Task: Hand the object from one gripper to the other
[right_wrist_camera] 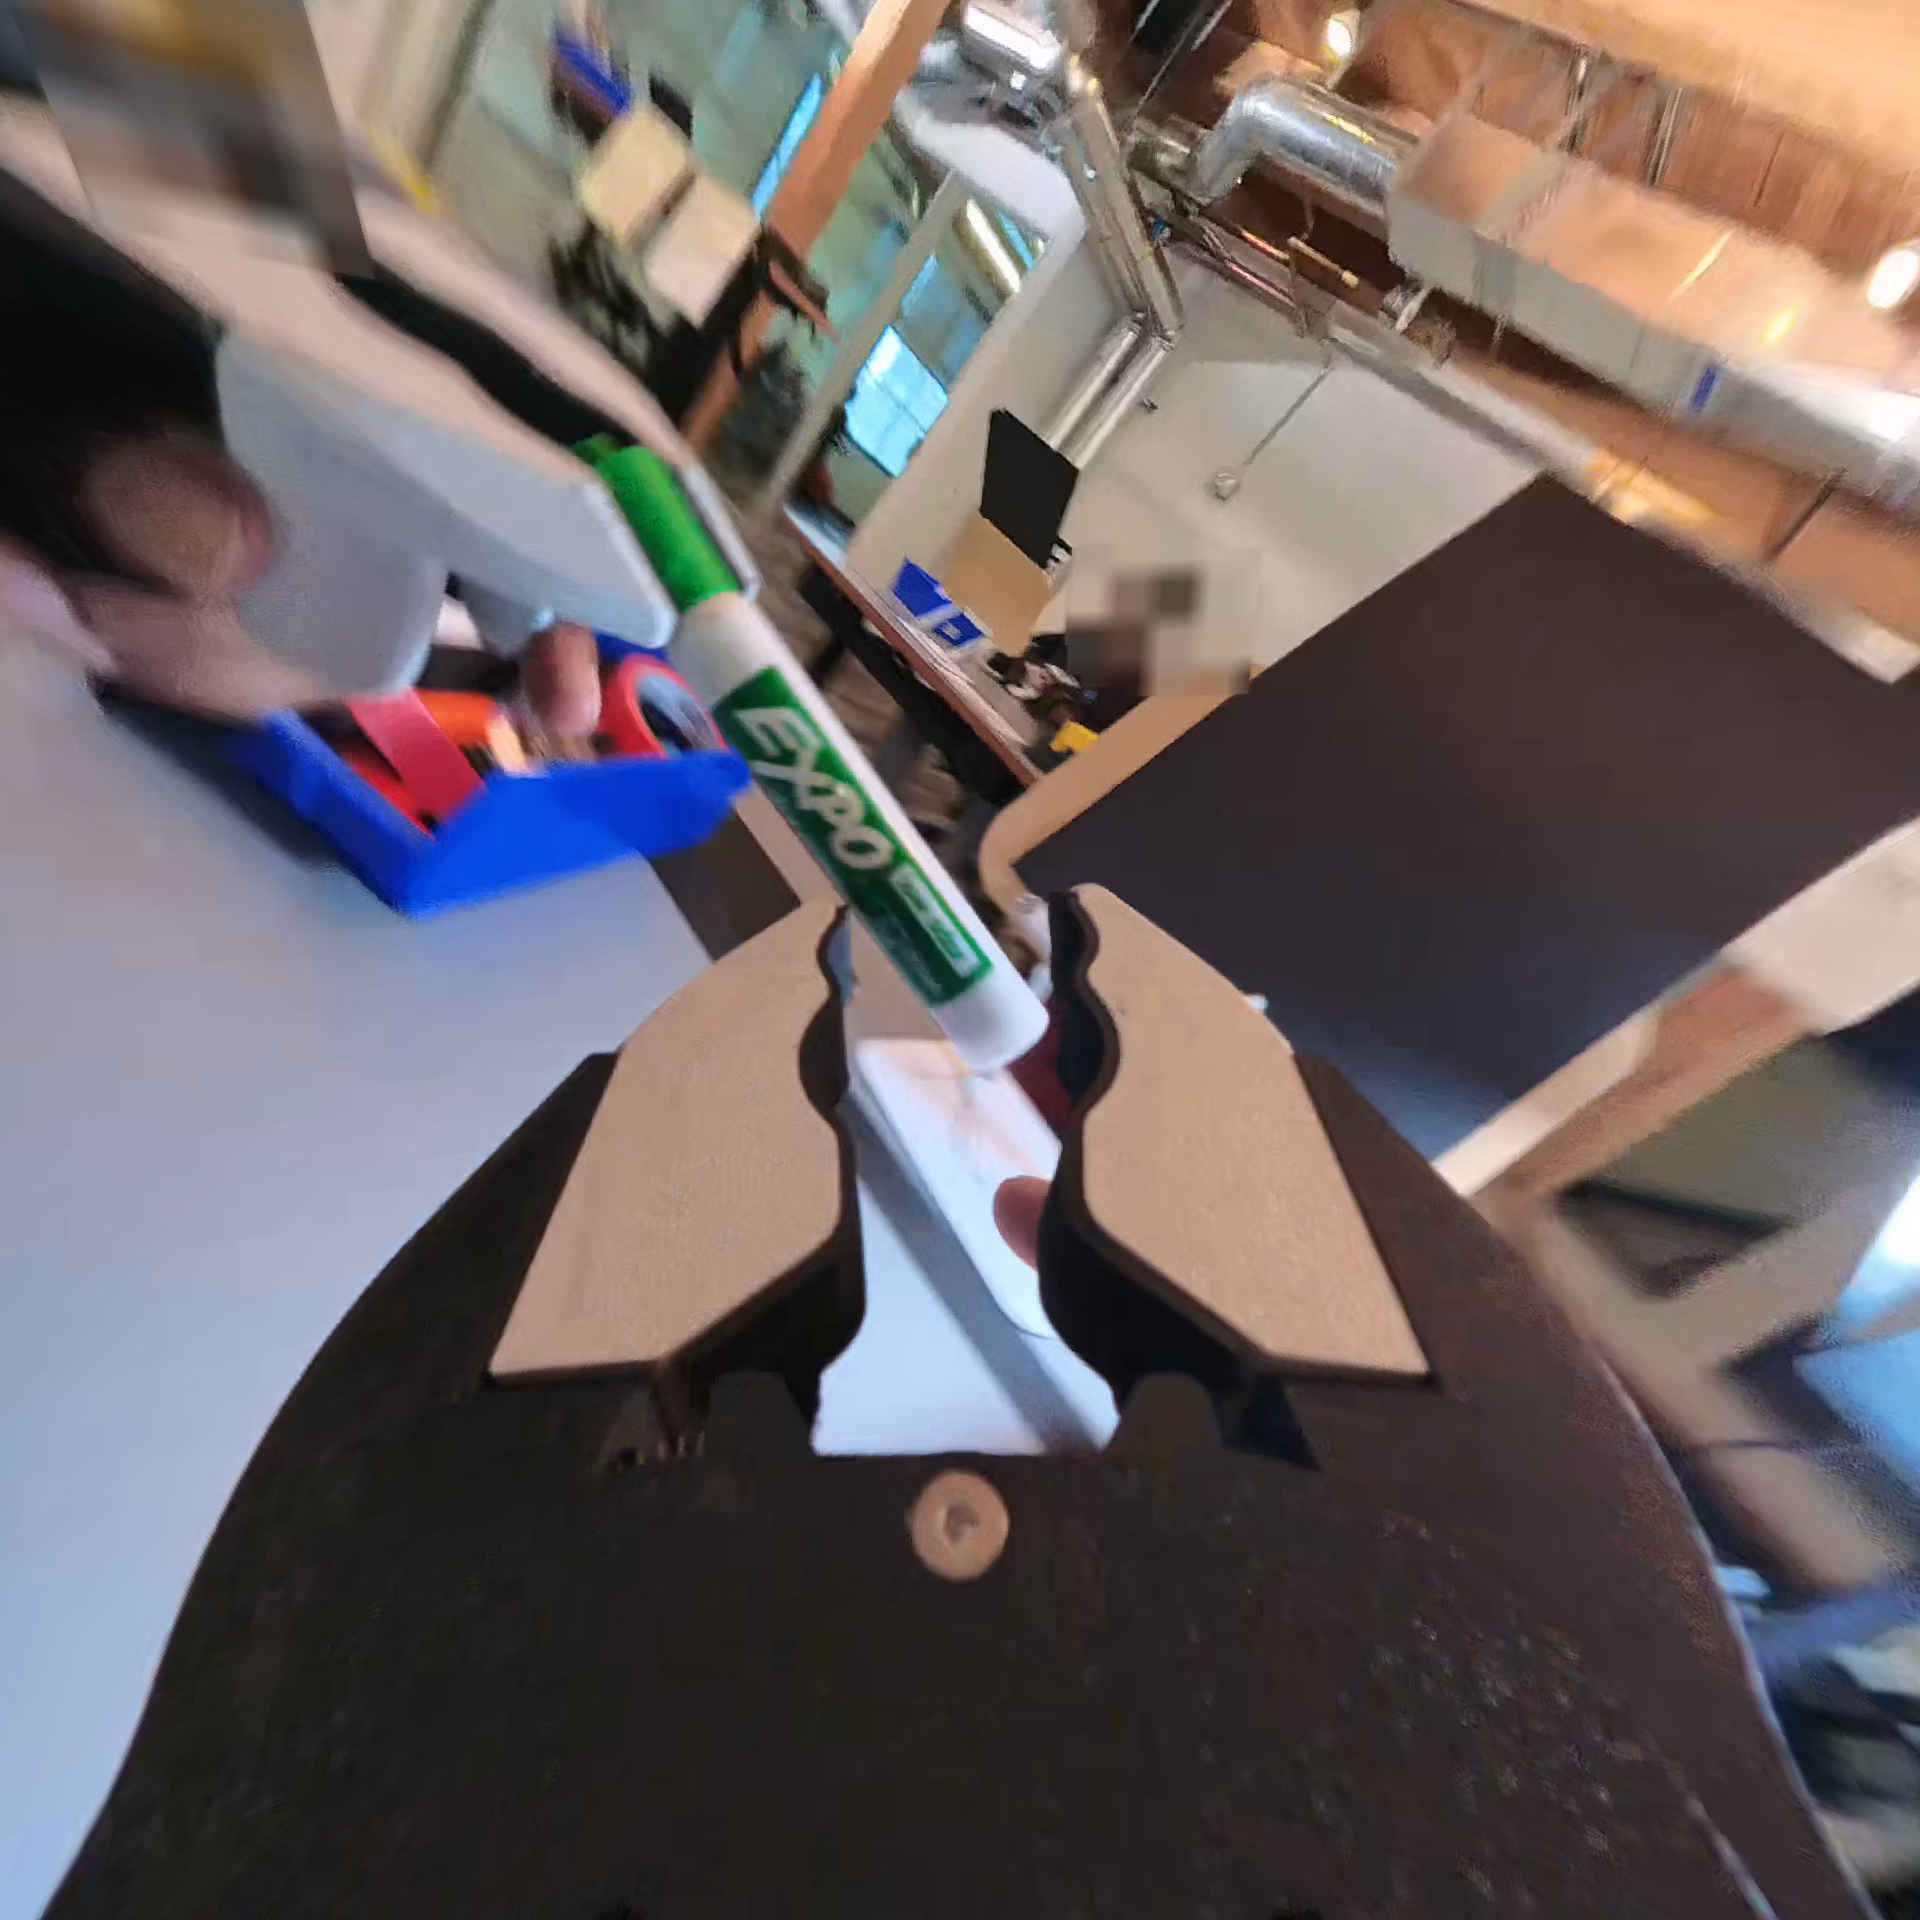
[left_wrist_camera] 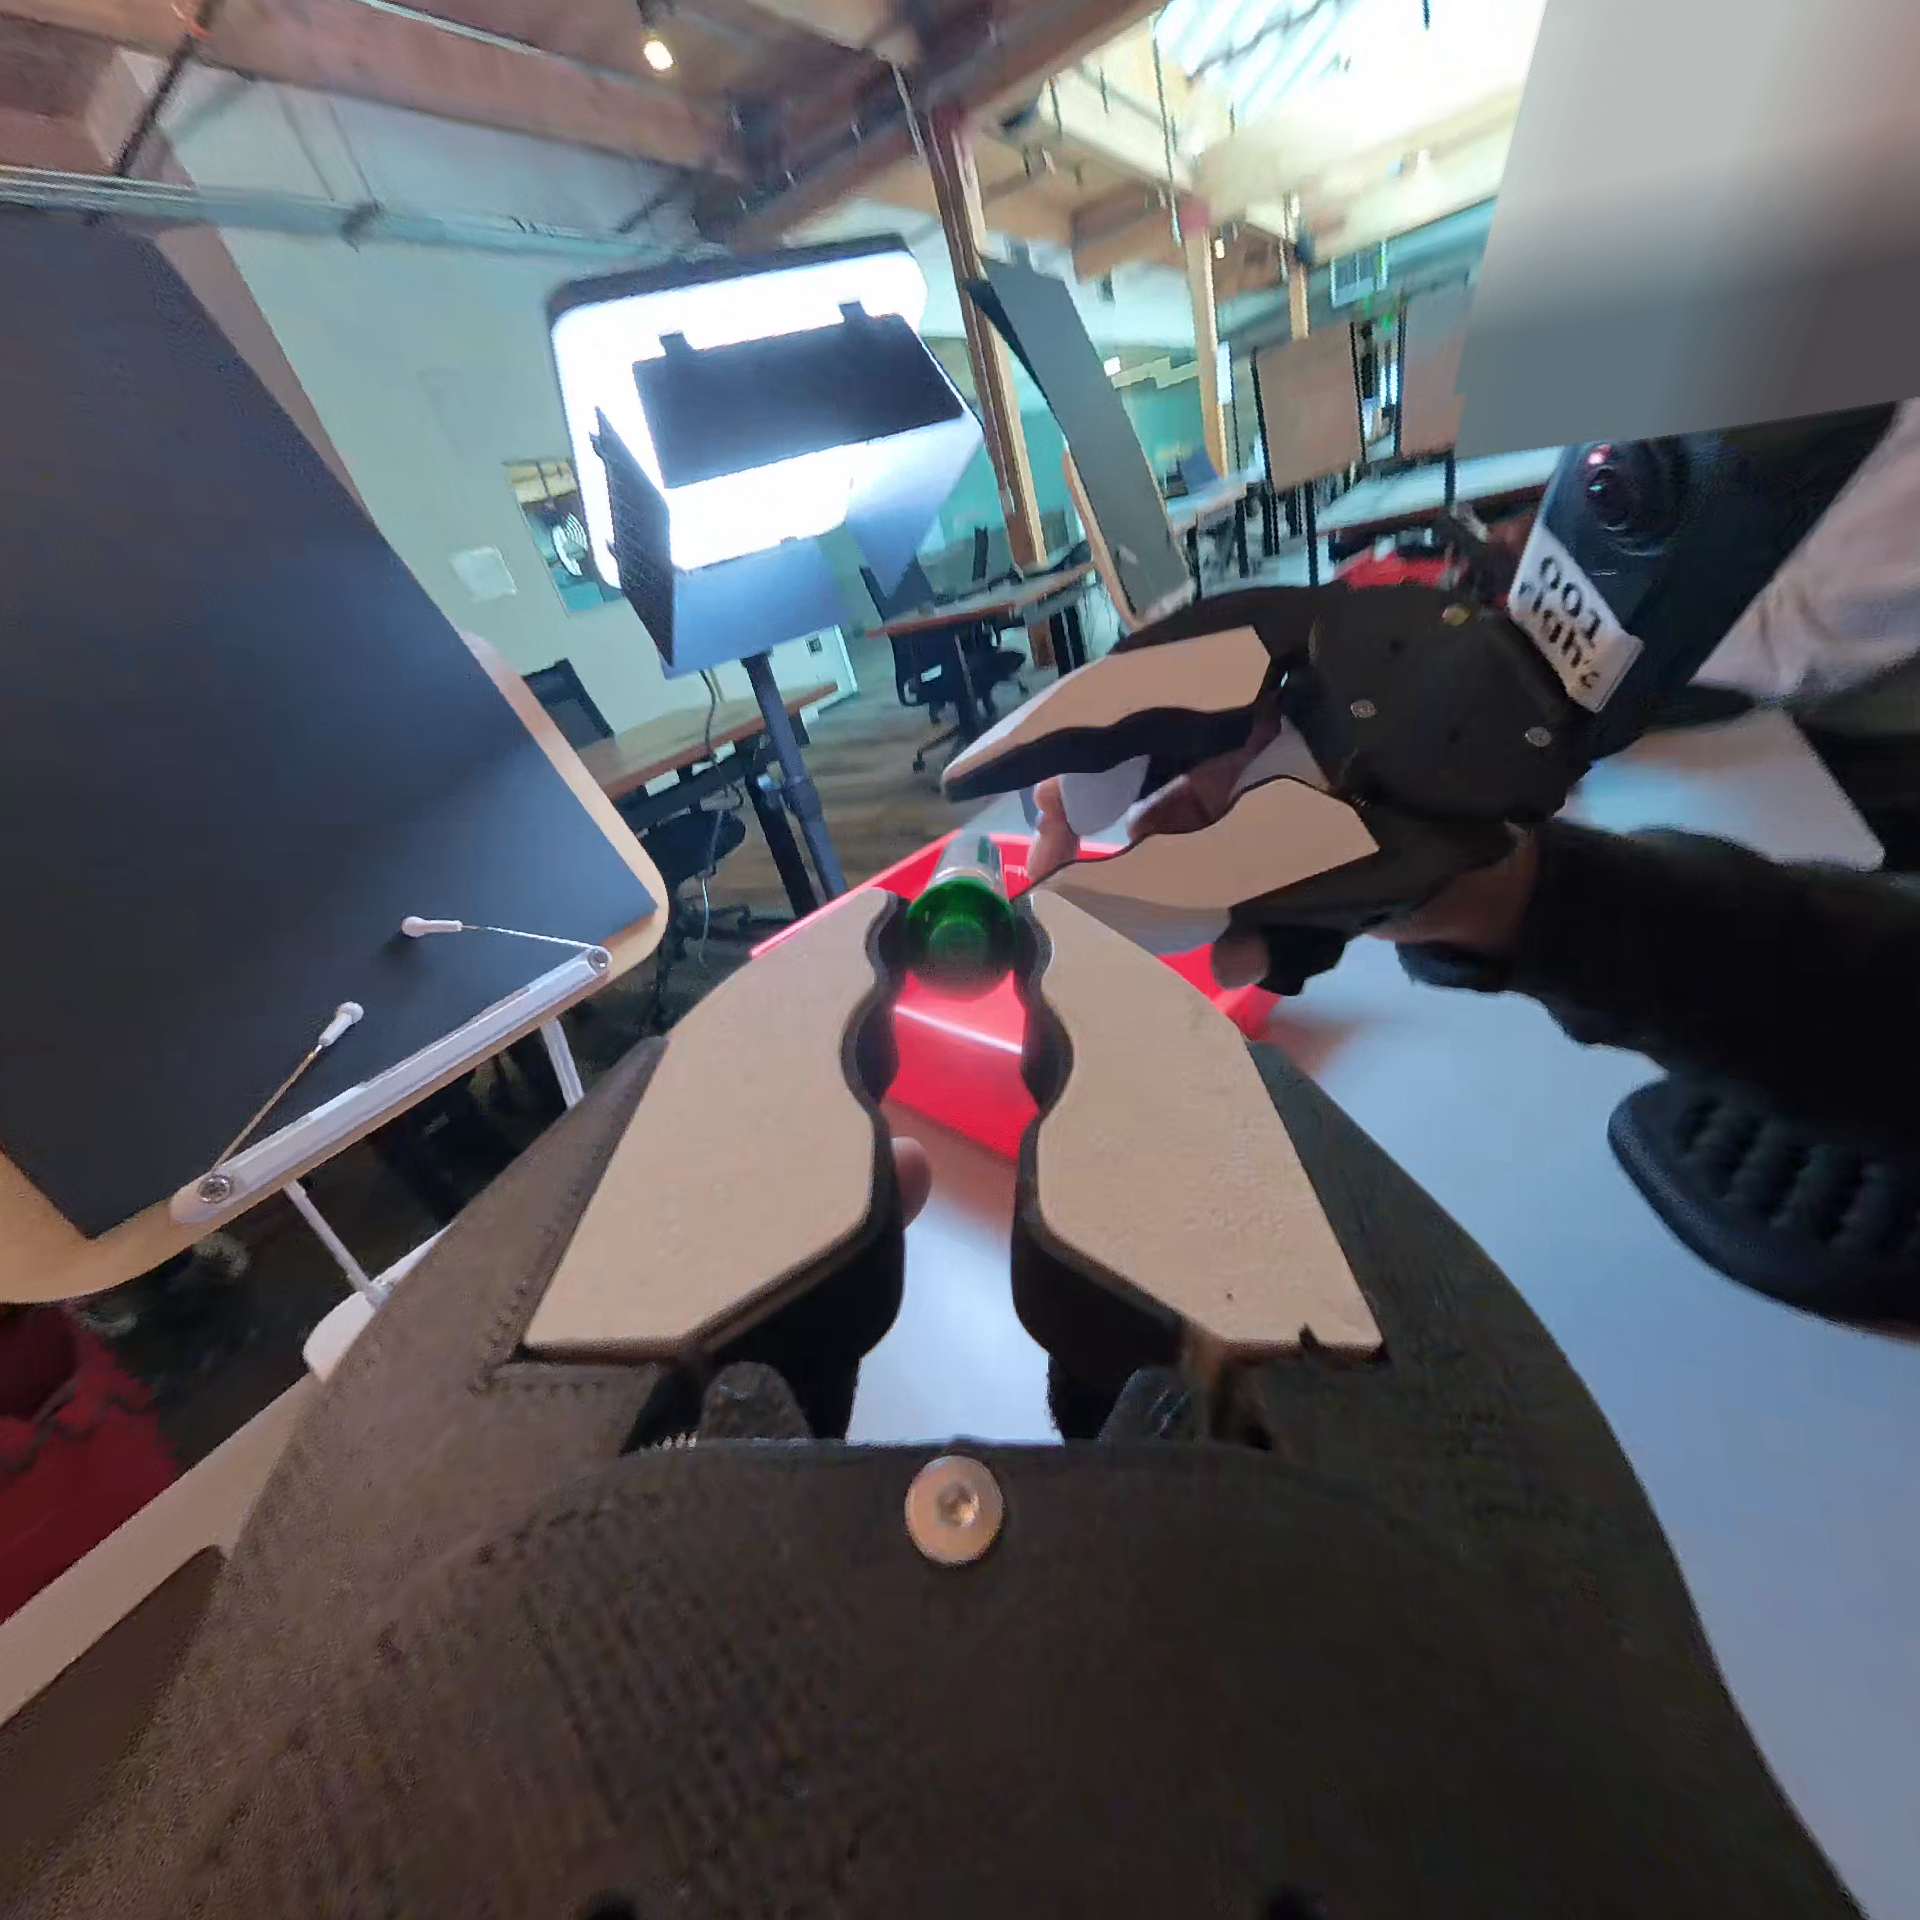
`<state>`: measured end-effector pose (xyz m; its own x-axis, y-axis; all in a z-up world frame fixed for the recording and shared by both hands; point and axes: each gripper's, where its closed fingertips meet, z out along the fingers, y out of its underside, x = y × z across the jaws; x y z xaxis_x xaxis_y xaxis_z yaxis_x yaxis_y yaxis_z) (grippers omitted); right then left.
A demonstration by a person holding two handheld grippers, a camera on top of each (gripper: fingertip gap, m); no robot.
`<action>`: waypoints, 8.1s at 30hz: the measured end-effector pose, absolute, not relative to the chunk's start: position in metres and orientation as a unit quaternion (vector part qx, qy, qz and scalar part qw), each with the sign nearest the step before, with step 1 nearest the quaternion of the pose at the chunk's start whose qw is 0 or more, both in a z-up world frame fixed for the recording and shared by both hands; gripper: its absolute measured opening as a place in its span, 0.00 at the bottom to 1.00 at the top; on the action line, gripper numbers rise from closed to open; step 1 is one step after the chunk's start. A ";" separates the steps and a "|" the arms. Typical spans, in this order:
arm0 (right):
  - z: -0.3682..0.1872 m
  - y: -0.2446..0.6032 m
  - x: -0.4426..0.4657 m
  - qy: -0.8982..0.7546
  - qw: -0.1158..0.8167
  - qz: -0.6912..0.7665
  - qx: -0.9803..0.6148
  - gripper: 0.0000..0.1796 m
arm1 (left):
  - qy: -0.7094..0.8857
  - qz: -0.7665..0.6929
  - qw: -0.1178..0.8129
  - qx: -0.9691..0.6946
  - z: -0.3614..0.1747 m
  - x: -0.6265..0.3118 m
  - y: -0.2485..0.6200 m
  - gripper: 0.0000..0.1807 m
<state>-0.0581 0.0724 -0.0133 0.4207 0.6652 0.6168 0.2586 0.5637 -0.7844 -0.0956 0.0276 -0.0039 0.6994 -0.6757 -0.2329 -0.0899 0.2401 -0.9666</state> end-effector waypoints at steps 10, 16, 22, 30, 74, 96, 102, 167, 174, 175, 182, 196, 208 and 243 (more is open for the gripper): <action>-0.001 0.021 -0.078 -0.440 0.546 0.579 -0.416 0.33 | 0.195 -0.572 0.645 -0.468 0.029 -0.105 0.007 0.11; 0.028 0.000 -0.067 -0.424 0.582 0.588 -0.369 0.12 | 0.181 -0.675 0.567 -0.435 0.013 -0.077 0.002 0.11; 0.027 0.008 -0.060 -0.455 0.573 0.554 -0.398 0.11 | 0.208 -0.625 0.566 -0.496 -0.003 -0.066 0.010 0.12; -0.001 0.049 -0.050 -0.520 0.609 0.319 -0.507 0.11 | 0.295 -0.296 0.686 -0.596 -0.016 -0.097 0.038 0.20; -0.052 0.058 -0.058 -0.607 0.561 0.200 -0.526 0.11 | 0.313 -0.311 0.627 -0.642 -0.033 -0.084 0.035 0.21; -0.075 0.067 -0.065 -0.685 0.588 -0.060 -0.427 0.11 | 0.316 -0.314 0.619 -0.646 -0.047 -0.078 0.041 0.11; -0.047 0.065 -0.065 -0.619 0.638 0.054 -0.455 0.12 | 0.263 -0.366 0.646 -0.616 -0.026 -0.092 0.042 0.11; -0.025 0.011 -0.070 -0.545 0.460 0.506 -0.486 0.12 | 0.336 -0.467 0.588 -0.569 -0.047 -0.045 0.013 0.10; -0.042 0.032 -0.059 -0.613 0.521 0.308 -0.508 0.11 | 0.341 -0.376 0.612 -0.606 -0.047 -0.067 0.029 0.18; -0.046 0.038 -0.055 -0.625 0.531 0.260 -0.510 0.11 | 0.346 -0.358 0.614 -0.613 -0.044 -0.074 0.029 0.21; -0.075 0.055 -0.061 -0.687 0.559 0.055 -0.461 0.11 | 0.400 -0.216 0.613 -0.647 -0.050 -0.082 0.030 0.23; -0.022 0.077 -0.057 -0.501 0.648 0.246 -0.519 0.24 | 0.354 -0.105 0.743 -0.558 -0.015 -0.105 0.039 0.11; 0.000 0.029 -0.086 -0.320 0.393 0.710 -0.489 0.27 | 0.339 0.049 0.842 -0.417 0.006 -0.099 0.020 0.11; -0.047 0.068 -0.084 -0.590 0.694 -0.079 -0.404 0.11 | 0.393 -0.089 0.730 -0.552 -0.027 -0.081 0.033 0.11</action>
<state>-0.0841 0.0678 -0.0471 0.2905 0.3671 0.8837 0.5876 0.6604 -0.4675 -0.0811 0.0327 -0.0268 0.6761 -0.5629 -0.4755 -0.3039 0.3749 -0.8759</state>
